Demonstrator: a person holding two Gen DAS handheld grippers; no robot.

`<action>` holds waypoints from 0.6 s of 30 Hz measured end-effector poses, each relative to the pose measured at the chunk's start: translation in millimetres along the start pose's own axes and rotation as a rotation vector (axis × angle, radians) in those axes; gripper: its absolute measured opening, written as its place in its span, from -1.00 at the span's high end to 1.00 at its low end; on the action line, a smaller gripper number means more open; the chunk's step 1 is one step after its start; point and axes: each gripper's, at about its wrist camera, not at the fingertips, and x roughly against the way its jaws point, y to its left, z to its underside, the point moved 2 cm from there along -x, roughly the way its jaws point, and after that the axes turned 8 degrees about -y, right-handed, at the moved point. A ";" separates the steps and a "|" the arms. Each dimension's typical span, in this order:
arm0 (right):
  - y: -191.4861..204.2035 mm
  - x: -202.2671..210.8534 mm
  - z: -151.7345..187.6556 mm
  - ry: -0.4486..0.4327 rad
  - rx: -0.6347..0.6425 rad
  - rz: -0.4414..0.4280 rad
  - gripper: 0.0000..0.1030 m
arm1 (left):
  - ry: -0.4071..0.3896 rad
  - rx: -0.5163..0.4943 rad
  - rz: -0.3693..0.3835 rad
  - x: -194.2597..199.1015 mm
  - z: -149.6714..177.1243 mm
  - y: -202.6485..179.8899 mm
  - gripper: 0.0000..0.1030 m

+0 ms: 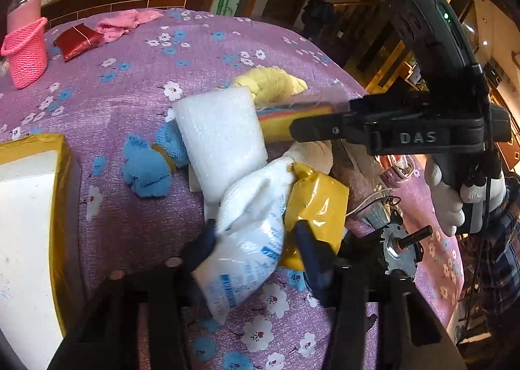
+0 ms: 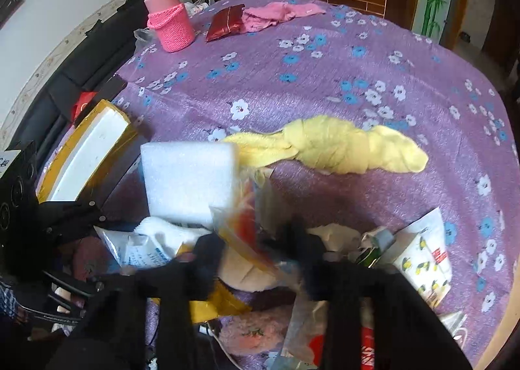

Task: Organize soft objects
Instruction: 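Lift the desiccant packet and plastic bag toward the yellow-rimmed box with both tools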

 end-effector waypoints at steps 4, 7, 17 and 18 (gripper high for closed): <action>0.2 6.8 1.8 -0.022 -0.023 -0.002 0.45 | -0.017 -0.033 -0.044 7.4 4.7 -8.7 0.39; 0.0 18.9 0.3 -0.059 -0.048 -0.003 0.46 | -0.031 -0.020 -0.048 13.9 6.7 -8.1 0.43; -1.0 73.9 4.8 -0.175 -0.118 0.004 0.46 | -0.135 0.028 -0.019 62.3 10.9 -13.5 0.43; -0.1 79.2 6.8 -0.183 -0.120 0.006 0.46 | -0.141 0.032 -0.015 66.8 12.0 -14.4 0.43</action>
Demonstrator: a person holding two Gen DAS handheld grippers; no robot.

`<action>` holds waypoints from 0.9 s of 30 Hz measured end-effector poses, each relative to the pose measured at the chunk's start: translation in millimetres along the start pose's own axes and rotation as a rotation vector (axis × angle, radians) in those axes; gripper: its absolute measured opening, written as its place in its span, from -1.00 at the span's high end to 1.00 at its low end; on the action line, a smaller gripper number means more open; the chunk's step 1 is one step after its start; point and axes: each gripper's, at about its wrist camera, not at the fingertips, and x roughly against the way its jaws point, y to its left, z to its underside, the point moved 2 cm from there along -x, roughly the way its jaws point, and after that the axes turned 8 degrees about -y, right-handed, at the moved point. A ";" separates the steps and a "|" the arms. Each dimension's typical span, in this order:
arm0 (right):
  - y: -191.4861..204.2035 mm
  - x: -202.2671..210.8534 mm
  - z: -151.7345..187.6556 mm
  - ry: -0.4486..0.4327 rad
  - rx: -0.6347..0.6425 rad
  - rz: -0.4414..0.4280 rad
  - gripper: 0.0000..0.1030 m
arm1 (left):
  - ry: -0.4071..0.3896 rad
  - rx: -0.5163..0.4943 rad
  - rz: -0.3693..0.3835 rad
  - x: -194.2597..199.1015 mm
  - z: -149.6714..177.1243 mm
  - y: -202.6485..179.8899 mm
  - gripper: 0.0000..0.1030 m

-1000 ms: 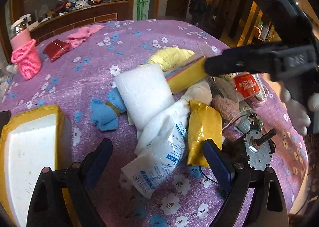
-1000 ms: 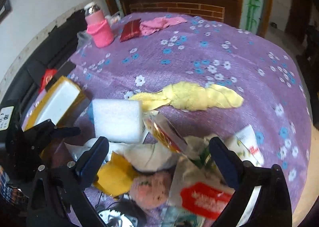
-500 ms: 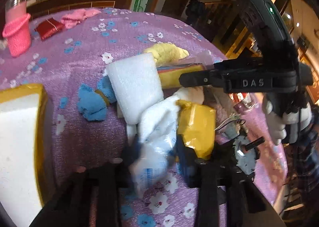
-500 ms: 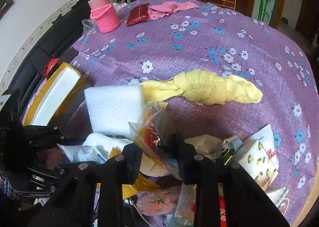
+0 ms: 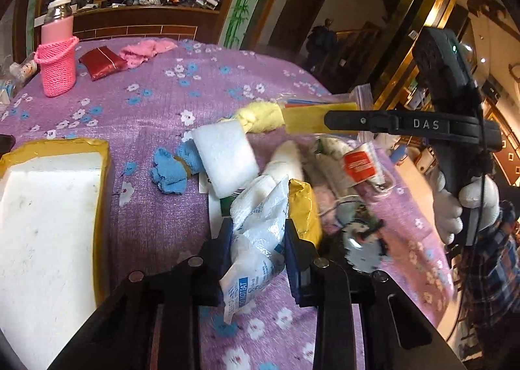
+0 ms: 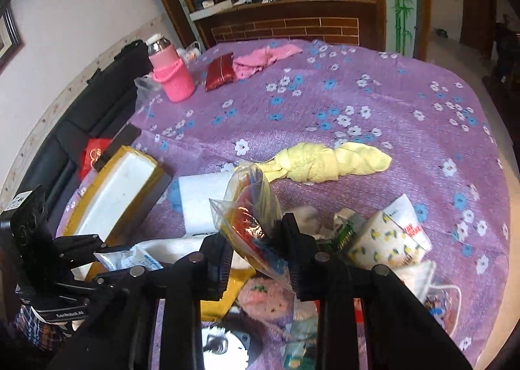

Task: Organize soft objects
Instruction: 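Lift the desiccant packet and plastic bag toward the yellow-rimmed box with both tools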

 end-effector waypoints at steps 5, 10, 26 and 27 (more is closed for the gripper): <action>8.2 23.5 8.4 -0.034 -0.003 0.011 0.46 | -0.052 0.021 0.021 26.5 -1.7 -4.9 0.43; 26.1 41.6 18.5 -0.054 0.001 -0.026 0.46 | -0.125 0.050 0.069 56.0 -8.3 -8.3 0.43; 88.9 47.8 38.6 -0.045 -0.036 -0.215 0.45 | -0.265 0.241 0.405 125.8 -15.5 24.2 0.43; 92.2 46.6 39.7 -0.043 -0.036 -0.222 0.45 | -0.278 0.246 0.419 131.6 -16.6 26.8 0.43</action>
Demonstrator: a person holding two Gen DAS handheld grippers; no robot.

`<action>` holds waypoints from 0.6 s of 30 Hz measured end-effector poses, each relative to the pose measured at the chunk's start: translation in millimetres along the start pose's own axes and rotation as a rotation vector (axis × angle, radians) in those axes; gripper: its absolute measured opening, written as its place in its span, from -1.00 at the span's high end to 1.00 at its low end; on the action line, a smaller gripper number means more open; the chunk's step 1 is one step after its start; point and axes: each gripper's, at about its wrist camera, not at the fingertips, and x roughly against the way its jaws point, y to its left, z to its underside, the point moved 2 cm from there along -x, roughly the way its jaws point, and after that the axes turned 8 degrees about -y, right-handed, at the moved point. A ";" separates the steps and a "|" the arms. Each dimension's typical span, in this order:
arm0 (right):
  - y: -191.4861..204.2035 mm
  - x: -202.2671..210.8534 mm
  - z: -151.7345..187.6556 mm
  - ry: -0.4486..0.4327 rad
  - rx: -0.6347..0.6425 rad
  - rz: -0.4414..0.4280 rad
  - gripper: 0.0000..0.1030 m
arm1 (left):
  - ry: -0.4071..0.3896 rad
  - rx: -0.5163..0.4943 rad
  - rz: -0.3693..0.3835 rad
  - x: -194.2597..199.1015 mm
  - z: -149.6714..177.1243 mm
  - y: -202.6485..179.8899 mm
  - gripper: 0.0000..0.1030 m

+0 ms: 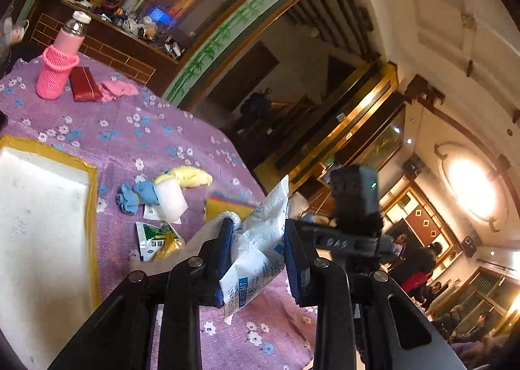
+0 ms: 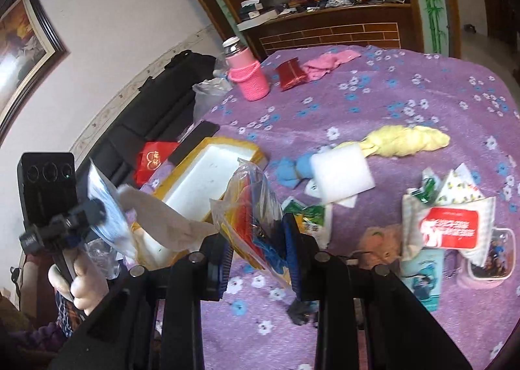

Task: Organize soft objects
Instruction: 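Lift the desiccant packet and plastic bag toward the yellow-rimmed box with both tools, then open the left tool over the foam box while the right tool releases the bag there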

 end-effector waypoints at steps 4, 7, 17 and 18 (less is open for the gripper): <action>12.6 -4.3 4.0 0.003 -0.040 -0.112 0.45 | -0.008 0.066 0.153 16.3 -8.4 1.8 0.43; 22.2 -3.4 5.3 -0.016 -0.077 -0.195 0.45 | 0.004 0.085 0.203 21.0 -9.0 -1.0 0.43; 65.4 -27.4 36.6 0.092 0.021 -0.170 0.56 | 0.011 0.061 0.252 23.2 -23.2 -22.5 0.43; 63.0 -31.7 39.9 0.104 0.044 -0.105 0.57 | -0.005 0.067 0.265 25.6 -25.3 -23.7 0.43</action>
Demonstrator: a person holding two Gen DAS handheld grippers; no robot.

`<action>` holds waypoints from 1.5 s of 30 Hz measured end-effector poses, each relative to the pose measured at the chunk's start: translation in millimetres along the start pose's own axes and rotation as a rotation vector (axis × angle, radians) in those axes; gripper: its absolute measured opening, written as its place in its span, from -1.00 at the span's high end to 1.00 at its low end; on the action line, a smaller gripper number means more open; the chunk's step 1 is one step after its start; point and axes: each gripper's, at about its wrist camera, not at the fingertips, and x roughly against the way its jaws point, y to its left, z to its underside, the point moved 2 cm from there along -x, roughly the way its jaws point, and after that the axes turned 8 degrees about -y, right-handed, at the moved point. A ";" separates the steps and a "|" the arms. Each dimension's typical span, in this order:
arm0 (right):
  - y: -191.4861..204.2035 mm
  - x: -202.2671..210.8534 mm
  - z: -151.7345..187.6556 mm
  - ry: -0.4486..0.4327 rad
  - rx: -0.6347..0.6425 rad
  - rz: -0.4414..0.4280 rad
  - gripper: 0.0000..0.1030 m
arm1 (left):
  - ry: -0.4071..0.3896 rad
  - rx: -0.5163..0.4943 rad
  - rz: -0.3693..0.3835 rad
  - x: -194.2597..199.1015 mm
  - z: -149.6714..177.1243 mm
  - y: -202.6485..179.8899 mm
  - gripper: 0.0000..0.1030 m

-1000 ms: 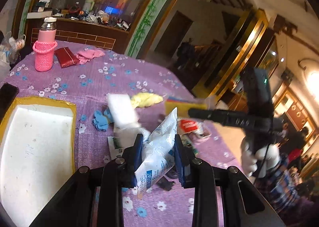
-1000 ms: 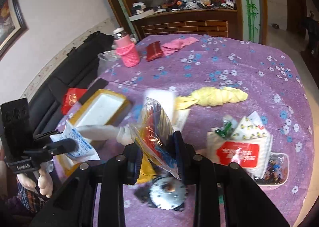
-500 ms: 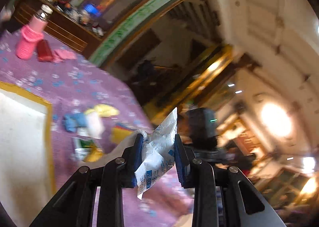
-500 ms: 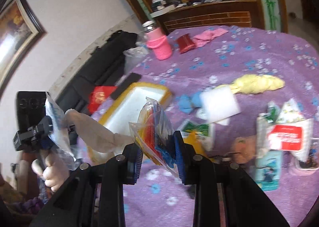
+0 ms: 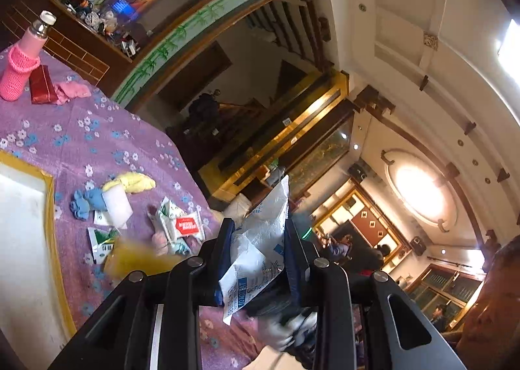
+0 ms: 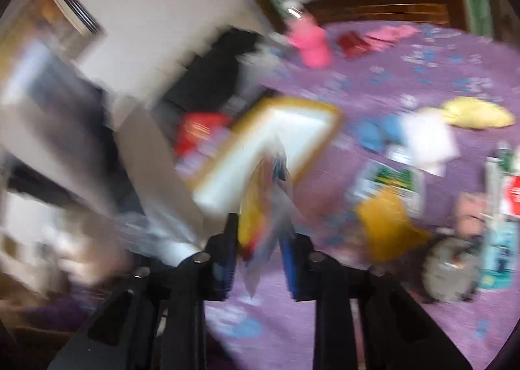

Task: Organize soft objects
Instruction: 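Open the left tool over the foam box while the right tool releases the bag there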

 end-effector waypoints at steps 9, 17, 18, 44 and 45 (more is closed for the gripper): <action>-45.6 22.1 -0.5 -0.087 -0.096 0.084 0.61 | -0.026 -0.026 -0.058 6.5 -0.6 2.9 0.43; -24.7 9.9 -26.0 -0.094 -0.109 -0.016 0.61 | -0.053 0.005 -0.283 26.5 -18.6 54.5 0.43; -21.5 2.7 -32.6 -0.093 -0.121 -0.035 0.61 | -0.056 0.009 -0.319 28.4 -20.3 63.6 0.43; -36.3 -136.3 -94.8 -0.057 -0.255 0.067 0.39 | -0.162 0.327 -0.753 51.9 -32.0 248.6 -0.29; -37.1 -134.2 -93.9 -0.062 -0.248 0.074 0.33 | -0.168 0.321 -0.761 54.0 -33.1 247.0 -0.29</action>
